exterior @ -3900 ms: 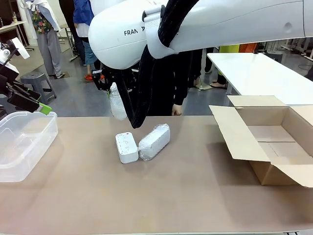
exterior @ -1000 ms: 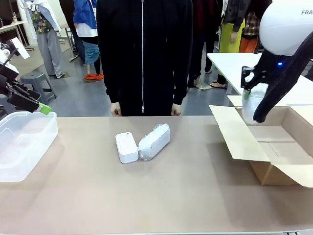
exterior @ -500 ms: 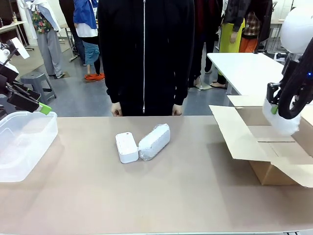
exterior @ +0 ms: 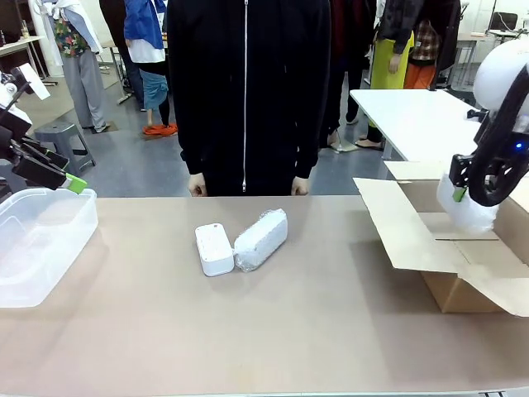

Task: Separate and place wrapped and unwrapped clocks.
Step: If the picked Digital clock is wrapped, place it in the Package Box ; if not, place it in the Organizing box, then pick up the Digital clock indicated by the person.

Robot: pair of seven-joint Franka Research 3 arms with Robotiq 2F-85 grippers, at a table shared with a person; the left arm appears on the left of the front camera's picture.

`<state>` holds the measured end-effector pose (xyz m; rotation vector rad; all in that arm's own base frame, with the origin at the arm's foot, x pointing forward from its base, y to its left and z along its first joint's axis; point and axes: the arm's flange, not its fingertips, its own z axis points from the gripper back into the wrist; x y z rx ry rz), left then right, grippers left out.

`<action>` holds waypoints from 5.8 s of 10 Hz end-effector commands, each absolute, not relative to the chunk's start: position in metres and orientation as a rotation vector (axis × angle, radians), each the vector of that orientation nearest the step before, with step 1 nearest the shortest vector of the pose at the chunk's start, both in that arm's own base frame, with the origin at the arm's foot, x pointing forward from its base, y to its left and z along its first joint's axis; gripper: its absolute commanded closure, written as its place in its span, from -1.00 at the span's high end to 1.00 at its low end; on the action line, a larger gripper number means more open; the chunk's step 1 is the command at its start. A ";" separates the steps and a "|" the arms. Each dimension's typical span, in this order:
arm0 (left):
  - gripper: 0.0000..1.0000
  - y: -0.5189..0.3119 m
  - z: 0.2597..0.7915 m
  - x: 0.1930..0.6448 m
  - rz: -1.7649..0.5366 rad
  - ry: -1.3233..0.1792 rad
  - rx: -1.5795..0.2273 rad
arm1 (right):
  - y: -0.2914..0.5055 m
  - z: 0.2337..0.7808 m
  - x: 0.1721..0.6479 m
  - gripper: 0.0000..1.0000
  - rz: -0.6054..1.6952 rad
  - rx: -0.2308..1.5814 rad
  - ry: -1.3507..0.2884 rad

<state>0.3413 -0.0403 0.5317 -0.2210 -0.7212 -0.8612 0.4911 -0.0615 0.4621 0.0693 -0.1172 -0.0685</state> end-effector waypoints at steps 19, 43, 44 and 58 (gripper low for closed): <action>1.00 -0.040 0.531 0.342 -0.860 -0.722 -0.234 | -0.031 0.572 0.442 1.00 -0.077 0.048 -0.162; 1.00 -0.040 0.531 0.342 -0.860 -0.722 -0.234 | 0.113 0.544 0.417 1.00 0.656 0.258 -0.466; 1.00 -0.040 0.531 0.342 -0.860 -0.722 -0.234 | 0.123 0.544 0.402 1.00 0.765 0.284 -0.478; 1.00 -0.040 0.531 0.342 -0.860 -0.722 -0.234 | 0.131 0.557 0.369 1.00 1.136 0.388 -0.547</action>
